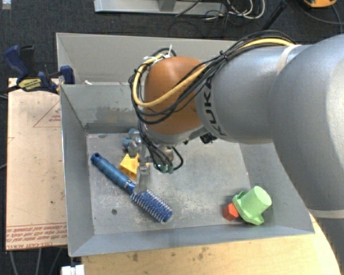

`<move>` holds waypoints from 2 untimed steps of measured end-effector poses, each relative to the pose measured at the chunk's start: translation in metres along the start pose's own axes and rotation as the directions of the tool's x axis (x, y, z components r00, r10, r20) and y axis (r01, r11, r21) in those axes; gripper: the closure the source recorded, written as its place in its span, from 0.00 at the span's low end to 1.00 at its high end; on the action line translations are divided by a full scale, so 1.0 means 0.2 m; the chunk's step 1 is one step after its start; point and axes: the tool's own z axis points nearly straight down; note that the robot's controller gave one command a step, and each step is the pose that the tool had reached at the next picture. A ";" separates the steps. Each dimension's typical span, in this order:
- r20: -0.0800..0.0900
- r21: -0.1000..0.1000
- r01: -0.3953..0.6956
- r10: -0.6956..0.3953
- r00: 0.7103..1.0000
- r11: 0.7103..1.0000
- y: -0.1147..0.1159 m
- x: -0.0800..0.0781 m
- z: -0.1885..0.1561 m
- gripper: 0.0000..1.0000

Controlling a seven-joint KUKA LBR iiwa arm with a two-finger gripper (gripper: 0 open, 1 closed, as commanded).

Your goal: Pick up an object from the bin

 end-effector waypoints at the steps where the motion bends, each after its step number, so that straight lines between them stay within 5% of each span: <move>1: 0.008 -0.002 -0.036 0.036 0.999 0.999 0.26 0.06 0.36 0.00; 2: 0.008 -0.004 -0.189 0.189 0.982 0.982 0.38 0.15 0.20 0.00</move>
Offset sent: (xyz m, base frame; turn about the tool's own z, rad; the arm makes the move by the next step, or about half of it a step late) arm -0.0110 0.0495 -0.0700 0.0419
